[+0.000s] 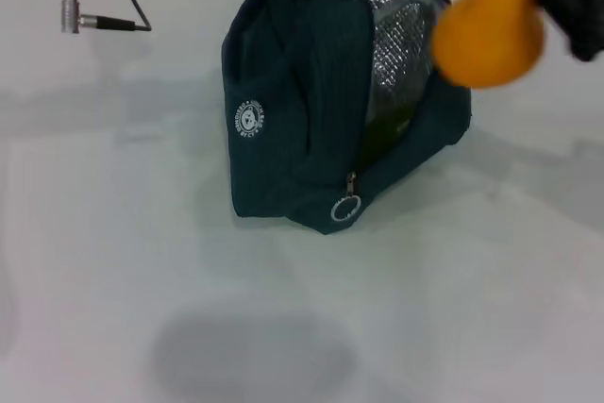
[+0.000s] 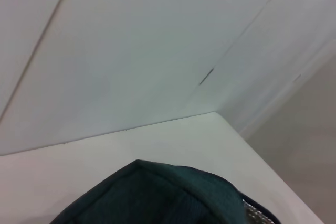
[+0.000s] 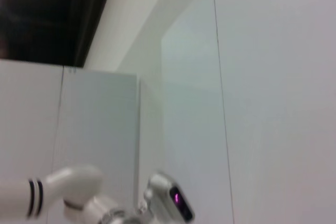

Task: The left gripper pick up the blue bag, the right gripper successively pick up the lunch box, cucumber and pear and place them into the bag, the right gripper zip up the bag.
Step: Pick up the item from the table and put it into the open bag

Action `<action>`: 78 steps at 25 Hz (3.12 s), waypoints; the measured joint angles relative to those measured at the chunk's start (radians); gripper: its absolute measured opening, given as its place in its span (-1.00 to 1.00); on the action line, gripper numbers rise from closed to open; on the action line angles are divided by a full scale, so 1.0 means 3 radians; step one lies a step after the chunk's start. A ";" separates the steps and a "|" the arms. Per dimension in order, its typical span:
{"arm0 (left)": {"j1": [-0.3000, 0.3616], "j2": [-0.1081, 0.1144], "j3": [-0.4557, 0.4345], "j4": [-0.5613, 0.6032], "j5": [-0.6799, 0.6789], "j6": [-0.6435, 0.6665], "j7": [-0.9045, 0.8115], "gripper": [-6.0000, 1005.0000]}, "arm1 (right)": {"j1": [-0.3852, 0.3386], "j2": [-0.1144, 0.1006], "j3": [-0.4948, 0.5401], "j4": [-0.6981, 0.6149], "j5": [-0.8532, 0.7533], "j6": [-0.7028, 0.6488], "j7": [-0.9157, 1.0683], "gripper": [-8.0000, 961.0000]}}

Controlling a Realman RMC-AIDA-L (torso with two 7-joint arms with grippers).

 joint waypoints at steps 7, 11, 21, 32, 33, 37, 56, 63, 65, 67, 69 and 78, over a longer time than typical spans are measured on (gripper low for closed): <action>-0.0027 -0.0020 -0.0015 0.0000 -0.0003 0.0000 -0.0031 -0.88 | 0.0239 0.0035 -0.0593 0.0180 0.0026 0.0488 -0.0224 -0.86; -0.0032 -0.0025 -0.0017 0.0000 -0.0005 0.0000 -0.0043 -0.88 | 0.0294 0.0039 -0.0700 0.0240 0.0033 0.0601 -0.0329 -0.84; -0.0026 -0.0031 -0.0017 0.0000 -0.0005 0.0000 -0.0068 -0.88 | 0.0310 0.0039 -0.0837 0.0431 0.0032 0.0926 -0.0510 -0.81; -0.0040 -0.0023 -0.0013 -0.0035 -0.0006 -0.0005 -0.0072 -0.88 | 0.0324 0.0039 -0.0996 0.0511 0.0097 0.1215 -0.0416 -0.78; -0.0038 -0.0023 -0.0015 -0.0035 -0.0005 -0.0005 -0.0070 -0.88 | 0.0324 0.0039 -0.0999 0.0511 0.0148 0.1203 -0.0417 -0.77; -0.0032 -0.0022 -0.0015 -0.0036 -0.0005 -0.0005 -0.0066 -0.88 | 0.0318 0.0039 -0.1003 0.0511 0.0441 0.1050 -0.0506 -0.76; -0.0034 -0.0015 -0.0017 -0.0036 -0.0004 -0.0010 -0.0056 -0.88 | 0.0359 0.0039 -0.1527 0.0762 0.0569 0.1240 -0.0485 -0.70; -0.0028 -0.0011 -0.0017 -0.0036 -0.0004 -0.0010 -0.0056 -0.87 | 0.0335 0.0039 -0.1511 0.0738 0.0646 0.1283 -0.0268 -0.68; -0.0029 -0.0011 -0.0017 -0.0036 -0.0004 -0.0010 -0.0057 -0.87 | 0.0334 0.0039 -0.1523 0.0733 0.0672 0.1361 -0.0143 -0.67; -0.0028 -0.0010 -0.0017 -0.0036 -0.0004 -0.0010 -0.0058 -0.87 | 0.0333 0.0039 -0.1526 0.0733 0.0671 0.1403 -0.0065 -0.66; -0.0026 -0.0009 -0.0017 -0.0036 -0.0004 -0.0010 -0.0058 -0.87 | 0.0331 0.0038 -0.1534 0.0732 0.0665 0.1421 0.0003 -0.66; -0.0014 0.0000 -0.0017 -0.0038 -0.0004 -0.0014 -0.0059 -0.87 | 0.0189 0.0032 -0.1498 0.0645 0.0775 0.1352 0.0124 -0.48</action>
